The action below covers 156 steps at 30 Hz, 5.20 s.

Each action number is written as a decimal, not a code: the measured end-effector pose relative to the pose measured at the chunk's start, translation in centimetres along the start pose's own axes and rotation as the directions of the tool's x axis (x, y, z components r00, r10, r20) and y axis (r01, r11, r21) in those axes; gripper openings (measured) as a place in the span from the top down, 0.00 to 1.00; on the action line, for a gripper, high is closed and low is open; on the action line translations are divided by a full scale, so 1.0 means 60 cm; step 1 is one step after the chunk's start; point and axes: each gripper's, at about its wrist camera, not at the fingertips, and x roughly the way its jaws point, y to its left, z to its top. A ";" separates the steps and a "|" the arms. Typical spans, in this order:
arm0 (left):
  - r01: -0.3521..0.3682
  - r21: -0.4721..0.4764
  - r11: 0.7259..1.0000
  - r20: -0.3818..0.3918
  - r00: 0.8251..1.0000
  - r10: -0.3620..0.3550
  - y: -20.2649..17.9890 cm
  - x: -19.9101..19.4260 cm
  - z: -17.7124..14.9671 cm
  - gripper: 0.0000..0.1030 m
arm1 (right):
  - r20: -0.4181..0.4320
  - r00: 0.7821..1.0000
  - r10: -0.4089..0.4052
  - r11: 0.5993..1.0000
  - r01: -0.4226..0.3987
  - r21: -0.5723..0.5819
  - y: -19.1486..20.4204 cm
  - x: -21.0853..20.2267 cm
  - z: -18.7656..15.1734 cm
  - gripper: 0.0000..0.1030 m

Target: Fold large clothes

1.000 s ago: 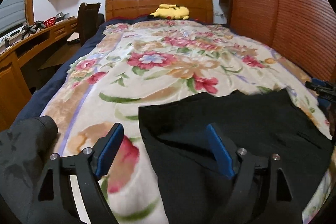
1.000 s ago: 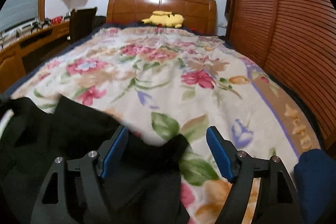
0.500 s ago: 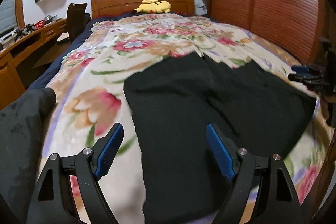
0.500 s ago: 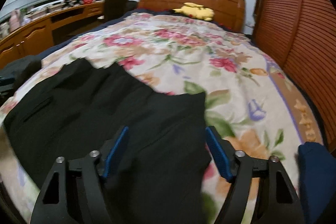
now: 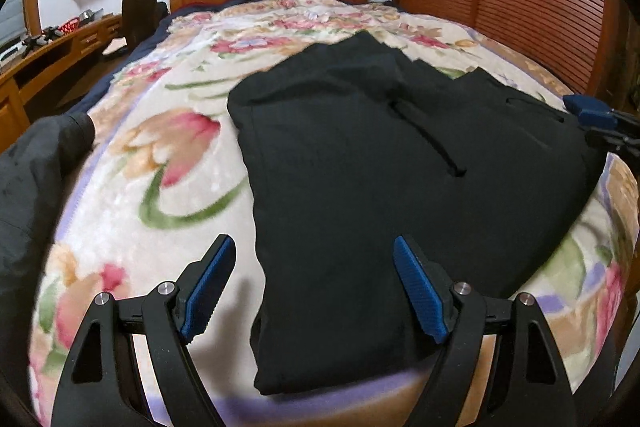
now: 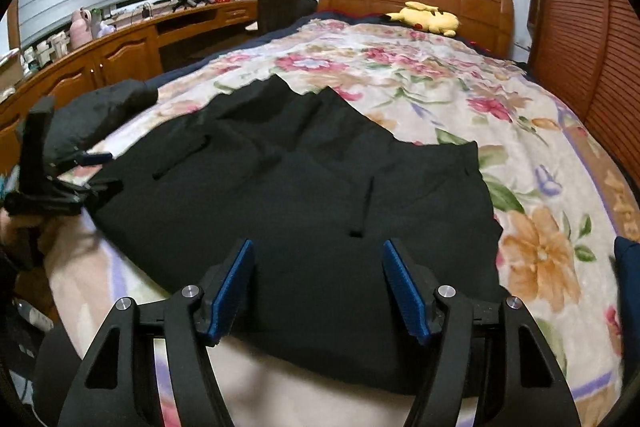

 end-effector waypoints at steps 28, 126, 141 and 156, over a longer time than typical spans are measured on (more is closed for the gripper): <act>-0.034 0.016 0.999 0.012 0.999 0.034 -0.010 -0.018 -0.015 0.20 | -0.035 0.970 -0.241 0.951 0.243 0.193 -0.105 -0.054 -0.074 0.45; 0.086 -0.021 0.996 0.182 0.980 -0.081 -0.139 -0.235 -0.080 0.21 | 0.033 0.989 -0.142 0.977 0.134 0.165 -0.132 -0.161 -0.149 0.94; 0.142 0.021 0.990 0.060 0.988 -0.143 -0.249 -0.122 -0.024 0.21 | 0.099 0.990 -0.100 0.993 0.093 0.073 -0.109 -0.191 -0.120 0.94; 0.096 0.070 0.993 -0.004 0.995 -0.096 -0.283 -0.064 -0.034 0.20 | 0.099 0.990 -0.103 0.993 0.098 0.060 -0.096 -0.190 -0.119 0.95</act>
